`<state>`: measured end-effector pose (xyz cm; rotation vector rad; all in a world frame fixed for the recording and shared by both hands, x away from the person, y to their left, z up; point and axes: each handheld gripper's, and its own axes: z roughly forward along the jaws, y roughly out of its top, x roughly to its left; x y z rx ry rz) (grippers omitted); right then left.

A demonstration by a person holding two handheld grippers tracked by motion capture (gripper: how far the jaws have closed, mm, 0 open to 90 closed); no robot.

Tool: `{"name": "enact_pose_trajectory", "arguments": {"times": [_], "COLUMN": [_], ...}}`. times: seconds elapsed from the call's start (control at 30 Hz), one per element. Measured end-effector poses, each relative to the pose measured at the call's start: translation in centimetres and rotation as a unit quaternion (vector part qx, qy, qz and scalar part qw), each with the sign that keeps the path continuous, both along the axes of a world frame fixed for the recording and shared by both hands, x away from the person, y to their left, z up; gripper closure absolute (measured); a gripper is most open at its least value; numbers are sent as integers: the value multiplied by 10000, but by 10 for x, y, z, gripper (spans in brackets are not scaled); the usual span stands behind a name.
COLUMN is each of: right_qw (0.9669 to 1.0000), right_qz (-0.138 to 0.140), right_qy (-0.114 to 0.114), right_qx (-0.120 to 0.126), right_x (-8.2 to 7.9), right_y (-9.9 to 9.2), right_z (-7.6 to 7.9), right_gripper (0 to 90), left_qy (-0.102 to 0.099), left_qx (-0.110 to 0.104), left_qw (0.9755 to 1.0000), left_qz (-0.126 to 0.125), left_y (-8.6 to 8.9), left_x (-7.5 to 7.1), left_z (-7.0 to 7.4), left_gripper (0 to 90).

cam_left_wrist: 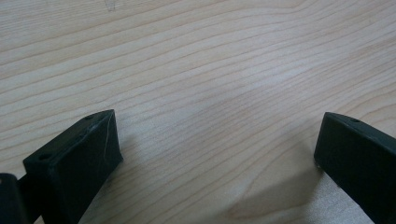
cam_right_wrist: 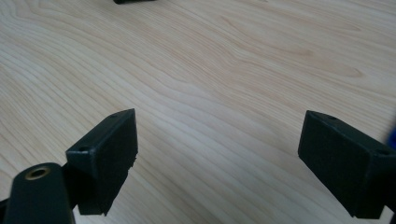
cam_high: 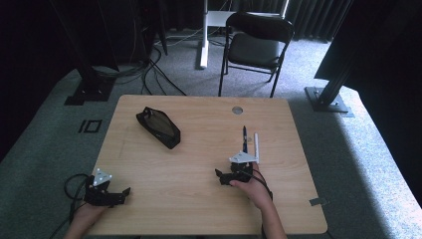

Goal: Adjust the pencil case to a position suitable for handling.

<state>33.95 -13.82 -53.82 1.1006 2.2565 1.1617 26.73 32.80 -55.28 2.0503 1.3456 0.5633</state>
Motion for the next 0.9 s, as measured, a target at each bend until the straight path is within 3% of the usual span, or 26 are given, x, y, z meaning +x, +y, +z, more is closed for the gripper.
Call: {"name": "enact_pose_trajectory", "arguments": {"times": [0.9], "right_qw": [9988], "right_qz": [477], "right_qy": [-84], "right_qx": [108], "right_x": [20], "right_y": [60], "right_z": [6], "right_gripper": [119], "left_qy": [-1], "left_qx": [0], "left_qw": [10000], "left_qz": [-1], "left_y": [0], "left_x": [0], "left_z": [0], "left_gripper": [6]}}
